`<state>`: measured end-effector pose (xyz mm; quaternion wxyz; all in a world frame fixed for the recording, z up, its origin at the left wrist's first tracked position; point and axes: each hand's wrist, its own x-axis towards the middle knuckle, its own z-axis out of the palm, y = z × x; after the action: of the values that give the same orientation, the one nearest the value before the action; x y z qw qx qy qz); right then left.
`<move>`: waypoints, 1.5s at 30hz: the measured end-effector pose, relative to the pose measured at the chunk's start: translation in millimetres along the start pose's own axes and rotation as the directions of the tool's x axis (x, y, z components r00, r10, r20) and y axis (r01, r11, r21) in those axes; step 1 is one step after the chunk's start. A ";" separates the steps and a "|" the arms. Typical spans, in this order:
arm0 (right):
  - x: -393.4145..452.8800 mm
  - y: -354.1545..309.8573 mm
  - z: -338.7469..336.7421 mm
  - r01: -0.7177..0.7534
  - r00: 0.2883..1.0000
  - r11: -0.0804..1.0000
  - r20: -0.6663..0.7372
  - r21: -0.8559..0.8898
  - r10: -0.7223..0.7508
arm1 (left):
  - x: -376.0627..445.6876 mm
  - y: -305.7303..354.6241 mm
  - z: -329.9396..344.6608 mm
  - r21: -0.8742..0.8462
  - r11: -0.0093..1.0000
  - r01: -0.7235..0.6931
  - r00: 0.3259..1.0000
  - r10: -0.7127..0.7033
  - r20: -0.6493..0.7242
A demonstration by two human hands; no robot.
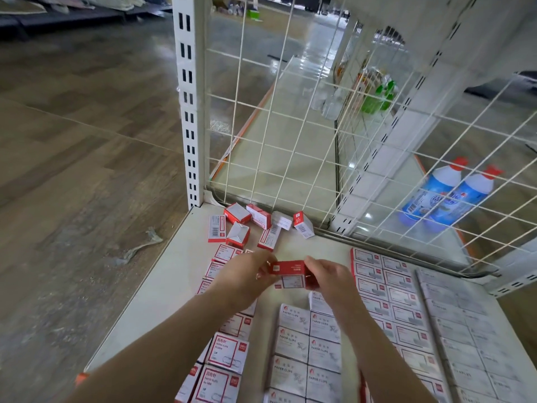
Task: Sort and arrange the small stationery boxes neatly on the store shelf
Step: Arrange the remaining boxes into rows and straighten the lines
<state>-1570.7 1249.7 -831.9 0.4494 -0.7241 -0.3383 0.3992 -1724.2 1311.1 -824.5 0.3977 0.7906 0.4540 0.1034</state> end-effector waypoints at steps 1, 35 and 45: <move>-1.1 -0.2 -0.1 0.015 1.000 1.000 -0.003 -0.013 -0.015 | 0.0 -0.9 0.2 -0.034 0.999 0.024 1.000 -0.023 0.014; -19.8 -6.2 7.1 0.167 0.983 0.984 0.070 0.066 -0.172 | 2.0 -2.9 -6.7 -0.346 0.936 0.058 0.998 -0.068 -0.016; -24.1 -2.7 19.3 0.123 0.980 0.992 0.159 -0.001 -0.121 | 4.7 -4.0 -7.8 -0.554 0.820 0.143 0.972 -0.221 -0.076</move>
<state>-1599.0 1237.5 -828.2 0.4408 -0.6704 -0.4187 0.4254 -1728.2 1320.1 -823.2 0.5820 0.5888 0.5052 0.2435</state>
